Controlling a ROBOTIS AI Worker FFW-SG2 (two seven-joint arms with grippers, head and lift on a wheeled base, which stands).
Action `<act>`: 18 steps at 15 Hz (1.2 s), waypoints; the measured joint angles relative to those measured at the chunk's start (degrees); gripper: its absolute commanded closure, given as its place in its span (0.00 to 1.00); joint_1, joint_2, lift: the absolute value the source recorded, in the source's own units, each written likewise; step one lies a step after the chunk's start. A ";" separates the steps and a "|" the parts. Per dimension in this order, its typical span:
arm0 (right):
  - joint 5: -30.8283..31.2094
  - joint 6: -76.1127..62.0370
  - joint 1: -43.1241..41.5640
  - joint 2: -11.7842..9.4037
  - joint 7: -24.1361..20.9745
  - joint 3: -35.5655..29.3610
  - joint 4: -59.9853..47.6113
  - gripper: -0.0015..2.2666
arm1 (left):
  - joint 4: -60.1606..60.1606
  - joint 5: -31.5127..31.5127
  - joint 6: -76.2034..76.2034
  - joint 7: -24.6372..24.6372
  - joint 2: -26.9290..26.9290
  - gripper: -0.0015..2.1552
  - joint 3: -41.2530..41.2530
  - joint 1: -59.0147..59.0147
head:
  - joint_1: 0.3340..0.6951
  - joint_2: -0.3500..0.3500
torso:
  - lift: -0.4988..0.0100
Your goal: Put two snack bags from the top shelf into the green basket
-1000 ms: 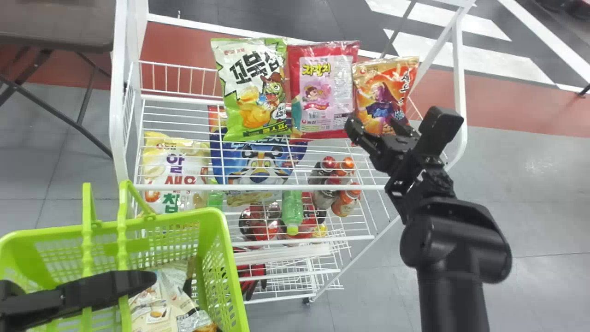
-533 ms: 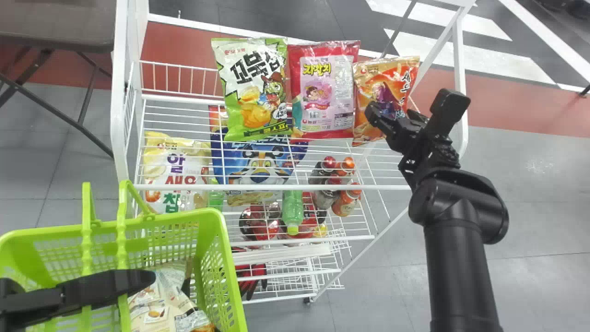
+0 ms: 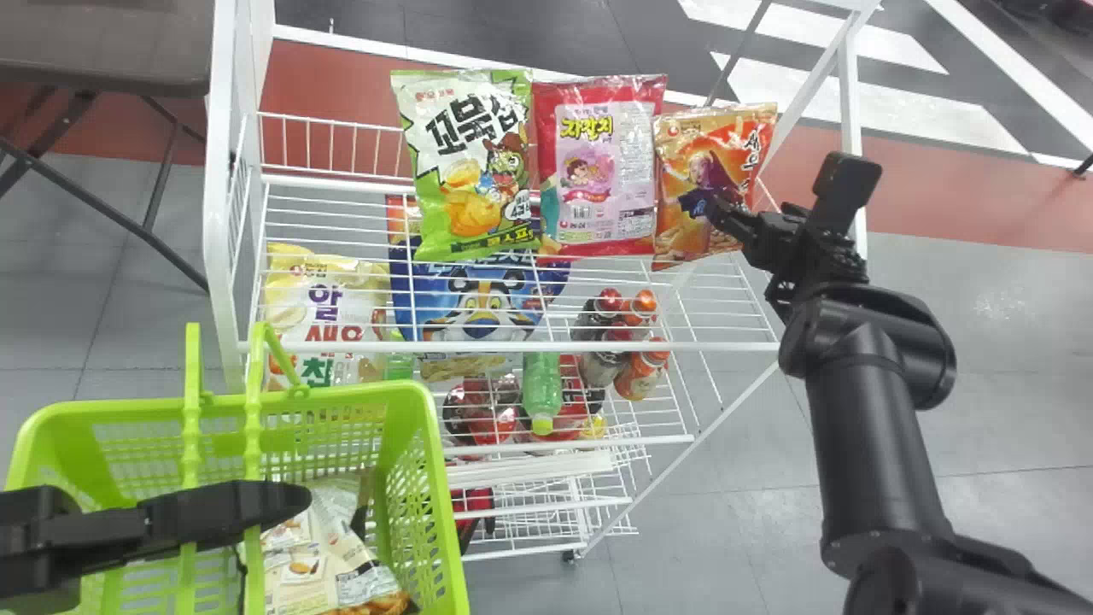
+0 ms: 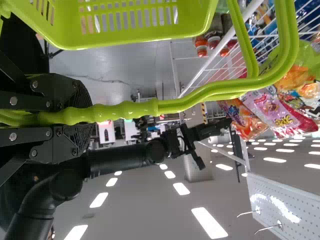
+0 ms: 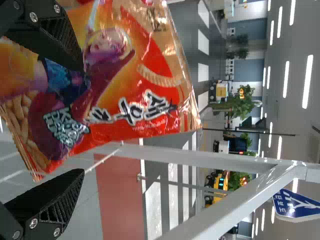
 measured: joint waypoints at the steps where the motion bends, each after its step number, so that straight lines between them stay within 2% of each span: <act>1: 1.17 -0.57 -1.67 -0.11 0.54 0.99 2.40 0.03 | 0.10 0.00 0.00 -0.02 0.03 0.99 -0.07 -0.08 | 1.00 0.00 | 0.98; 4: 4.01 -3.31 -5.62 -0.35 1.11 3.66 8.72 0.06 | 0.12 0.00 0.00 -0.04 0.16 0.99 -0.08 -0.14 | 1.00 0.00 | 0.98; 5: 4.78 -4.24 -6.63 -0.41 1.29 4.38 10.36 0.14 | 0.10 0.00 0.00 -0.04 0.19 0.99 -0.04 -0.13 | 1.00 0.00 | 0.98; 6: 5.55 -4.74 -7.44 -0.46 1.48 4.88 11.51 0.30 | 0.03 0.00 0.00 -0.08 0.22 0.99 -0.02 -0.09 | 1.00 0.00 | 0.98; 7: 6.10 -4.87 -7.95 -0.52 1.66 5.09 12.13 0.51 | -0.03 0.01 0.00 -0.11 0.26 0.99 -0.01 -0.01 | 1.00 0.00 | 0.98; 8: 6.48 -4.88 -8.30 -0.63 1.77 5.22 12.52 0.81 | -0.09 0.05 0.00 -0.13 0.28 0.99 0.02 0.11 | 1.00 0.00 | 0.98; 9: 6.61 -4.65 -8.44 -0.73 1.75 5.26 12.66 0.98 | -0.13 0.07 0.00 -0.19 0.32 0.99 0.10 0.19 | 1.00 0.00 | 0.98; 14: 6.34 -3.15 -6.01 -0.72 -1.05 4.78 9.64 0.99 | -0.19 0.09 0.00 -0.03 0.39 0.99 0.15 0.29 | 1.00 0.00 | 0.98; 18: 5.93 6.64 0.40 0.37 -3.96 4.27 -4.46 0.99 | -0.38 0.32 0.00 0.03 0.56 0.99 0.45 0.51 | 1.00 0.00 | 0.98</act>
